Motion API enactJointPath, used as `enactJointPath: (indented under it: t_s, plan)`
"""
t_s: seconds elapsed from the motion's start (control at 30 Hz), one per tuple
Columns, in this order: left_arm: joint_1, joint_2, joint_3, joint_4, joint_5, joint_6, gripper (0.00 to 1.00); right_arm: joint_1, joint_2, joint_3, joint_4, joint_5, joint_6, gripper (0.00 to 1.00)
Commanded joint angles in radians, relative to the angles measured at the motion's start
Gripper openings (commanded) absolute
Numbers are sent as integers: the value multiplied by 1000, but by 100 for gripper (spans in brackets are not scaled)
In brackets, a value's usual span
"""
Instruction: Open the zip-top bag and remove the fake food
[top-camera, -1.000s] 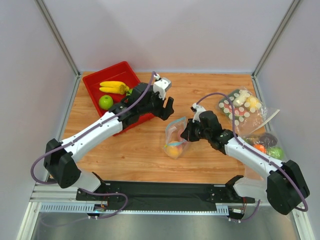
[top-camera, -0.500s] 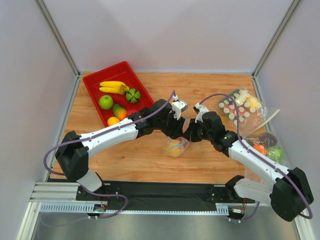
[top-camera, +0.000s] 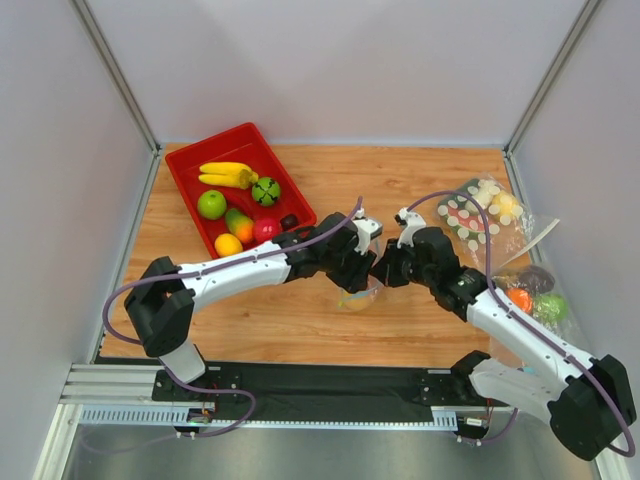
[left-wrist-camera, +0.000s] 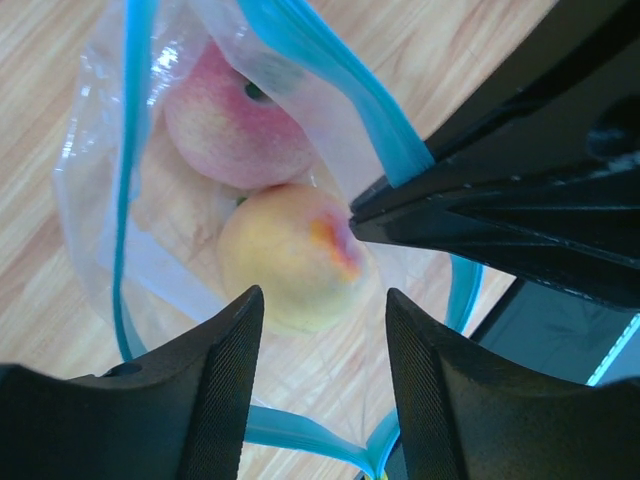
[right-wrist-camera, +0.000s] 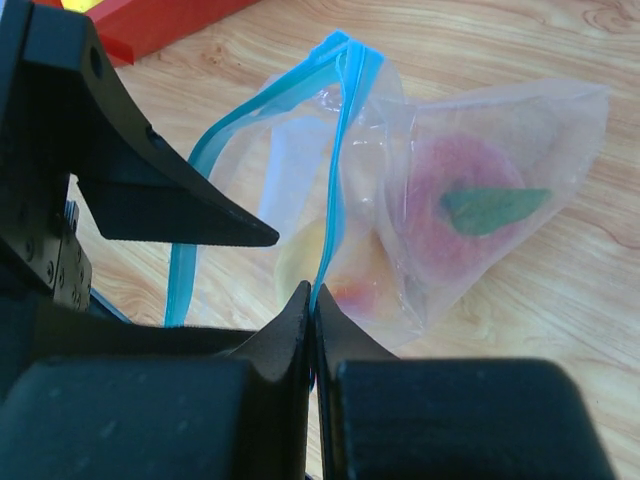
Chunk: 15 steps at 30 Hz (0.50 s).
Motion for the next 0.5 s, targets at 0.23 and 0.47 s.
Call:
enactJointPath:
  t_s: [0.23,0.47]
  plan:
    - [-52,48,6,15,-54,-34,75,1,-58,-24,-44,26,5,0]
    - [-62,82,-19,95,-112,-39,84,2,-87,-44,-55,22,19,0]
